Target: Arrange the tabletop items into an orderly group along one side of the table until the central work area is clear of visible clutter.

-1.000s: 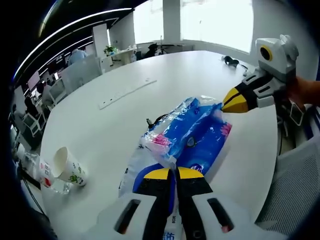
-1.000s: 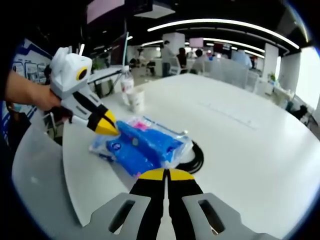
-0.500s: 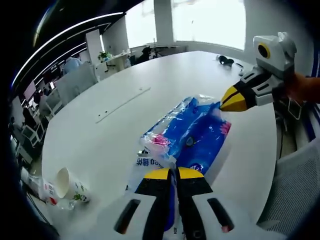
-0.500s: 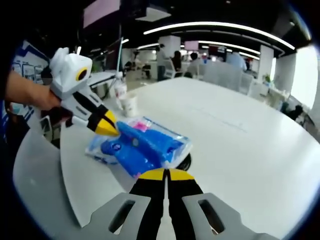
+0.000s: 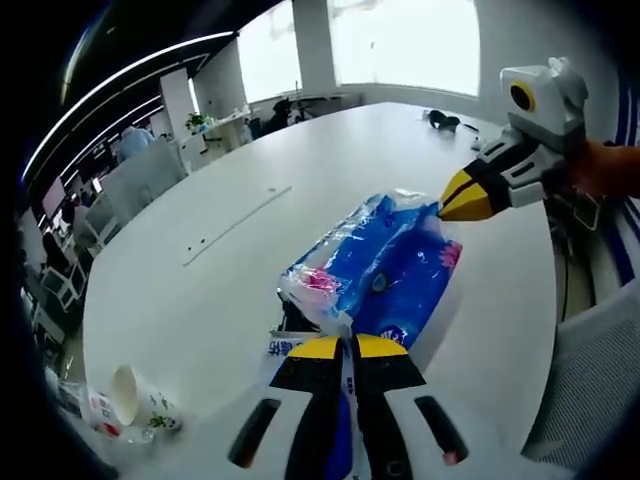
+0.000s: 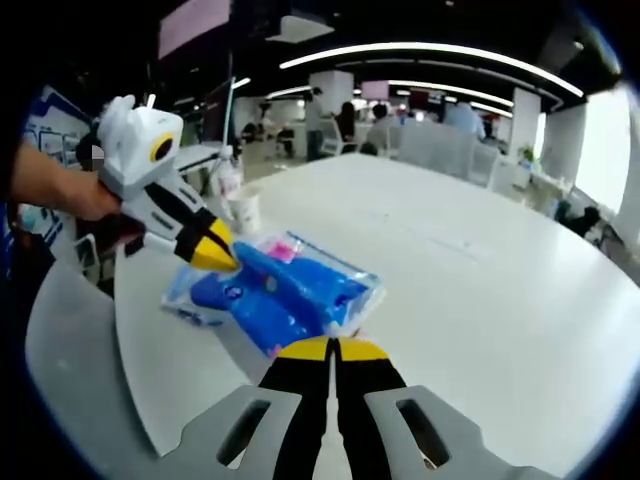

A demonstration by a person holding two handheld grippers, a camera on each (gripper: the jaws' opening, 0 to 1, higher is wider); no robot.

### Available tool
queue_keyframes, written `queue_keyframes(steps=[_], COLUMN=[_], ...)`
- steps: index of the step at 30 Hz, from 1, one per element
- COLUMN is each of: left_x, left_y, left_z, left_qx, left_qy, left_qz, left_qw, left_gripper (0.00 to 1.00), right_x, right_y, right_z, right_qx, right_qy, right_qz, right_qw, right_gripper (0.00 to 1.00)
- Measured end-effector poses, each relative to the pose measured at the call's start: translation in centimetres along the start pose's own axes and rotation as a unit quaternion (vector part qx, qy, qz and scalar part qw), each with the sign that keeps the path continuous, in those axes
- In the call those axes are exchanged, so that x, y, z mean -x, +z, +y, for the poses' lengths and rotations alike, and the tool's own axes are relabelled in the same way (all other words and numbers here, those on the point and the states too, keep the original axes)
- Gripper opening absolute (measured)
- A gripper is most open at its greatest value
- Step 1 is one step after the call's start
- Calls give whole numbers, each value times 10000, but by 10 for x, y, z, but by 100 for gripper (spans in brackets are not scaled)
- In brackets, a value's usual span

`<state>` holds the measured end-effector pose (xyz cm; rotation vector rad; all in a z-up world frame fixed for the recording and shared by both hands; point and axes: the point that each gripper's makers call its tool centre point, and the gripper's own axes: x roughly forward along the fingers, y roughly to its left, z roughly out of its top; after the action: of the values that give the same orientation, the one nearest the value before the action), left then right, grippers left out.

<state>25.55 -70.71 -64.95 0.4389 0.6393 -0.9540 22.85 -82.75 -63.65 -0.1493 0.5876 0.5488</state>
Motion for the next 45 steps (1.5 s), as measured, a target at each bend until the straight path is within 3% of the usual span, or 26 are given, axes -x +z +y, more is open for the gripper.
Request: queue_keyframes(steps=[15,45], left_x=[-30,-83], left_y=[11,29], left_z=[7,19], left_qx=[-98,247], left_qy=[-136,-176], left_qz=[55,-42], left_qw=[9998,9995], left_gripper=[3,3], right_x=[-14,-40], right_y=[-5,-18], right_z=[-30,-84], right_qx=[-111,-449], right_qy=[-89,-202], right_qz=[51,222], right_qw=[9999,9985], right_gripper=[0,0])
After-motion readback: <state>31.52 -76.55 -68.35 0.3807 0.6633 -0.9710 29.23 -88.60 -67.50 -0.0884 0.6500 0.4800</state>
